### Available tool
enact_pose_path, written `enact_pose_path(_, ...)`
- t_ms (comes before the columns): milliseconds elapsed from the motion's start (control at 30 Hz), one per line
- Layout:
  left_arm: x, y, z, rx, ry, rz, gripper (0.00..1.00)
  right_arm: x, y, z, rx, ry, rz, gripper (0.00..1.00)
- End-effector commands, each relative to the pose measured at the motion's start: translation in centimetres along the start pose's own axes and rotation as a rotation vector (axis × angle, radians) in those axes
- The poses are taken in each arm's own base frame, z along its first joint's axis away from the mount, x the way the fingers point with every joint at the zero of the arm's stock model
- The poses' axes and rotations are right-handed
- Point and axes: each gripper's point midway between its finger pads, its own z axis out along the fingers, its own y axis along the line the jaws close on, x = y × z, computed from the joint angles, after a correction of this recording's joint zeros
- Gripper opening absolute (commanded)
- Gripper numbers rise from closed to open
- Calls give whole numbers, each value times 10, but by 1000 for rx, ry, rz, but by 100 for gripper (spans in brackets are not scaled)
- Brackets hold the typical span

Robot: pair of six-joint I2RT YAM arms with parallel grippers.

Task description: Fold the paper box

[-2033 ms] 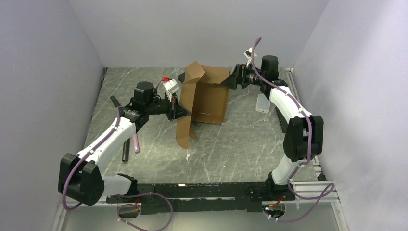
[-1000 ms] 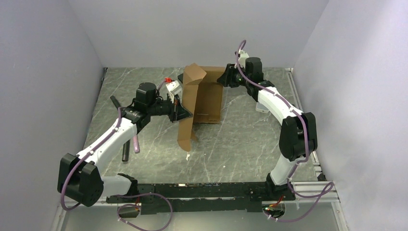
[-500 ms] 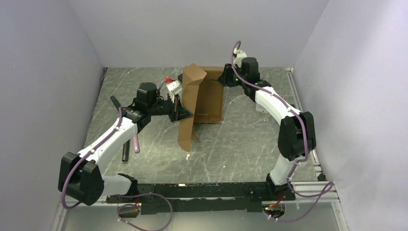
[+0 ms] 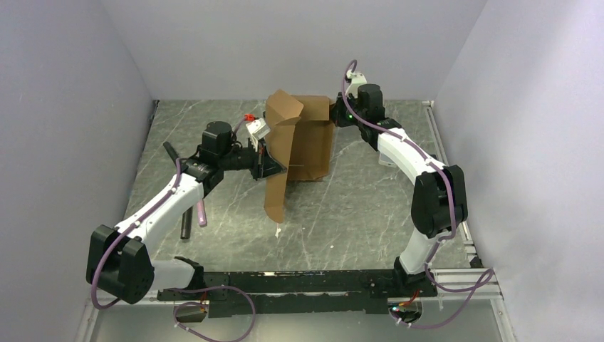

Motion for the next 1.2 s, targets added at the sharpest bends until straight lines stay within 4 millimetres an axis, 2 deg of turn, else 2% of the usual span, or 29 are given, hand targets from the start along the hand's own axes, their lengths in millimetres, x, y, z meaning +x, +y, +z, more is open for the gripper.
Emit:
enact_pose_path(0, -11, -7, 2, 34, -30, 15, 0, -37, 15, -10, -41, -117, -32, 0)
enact_pose_path(233, -14, -6, 1, 15, -31, 8, 0, -36, 20, -10, -52, -100, -46, 0)
enact_pose_path(333, -14, -5, 2, 15, -25, 3, 0, -38, 32, -13, -81, -96, -68, 10)
enact_pose_path(400, -14, -5, 2, 14, -24, 3, 0, -40, 43, -15, -101, -100, -95, 19)
enact_pose_path(533, -13, -2, 2, 1, -19, 1, 0, -36, 60, -23, -135, -73, -145, 32)
enact_pose_path(700, -13, 3, 0, -40, -21, -3, 0, -33, 63, -35, -158, -61, -187, 47)
enact_pose_path(967, -13, 6, -6, -73, -39, -13, 0, -13, 69, -55, -256, -1, -220, 72)
enact_pose_path(1100, -12, 5, -6, -67, -41, -18, 0, -4, 76, -62, -320, 20, -247, 81)
enact_pose_path(1167, -12, 4, -6, -61, -42, -19, 0, 1, 81, -64, -358, 40, -237, 82)
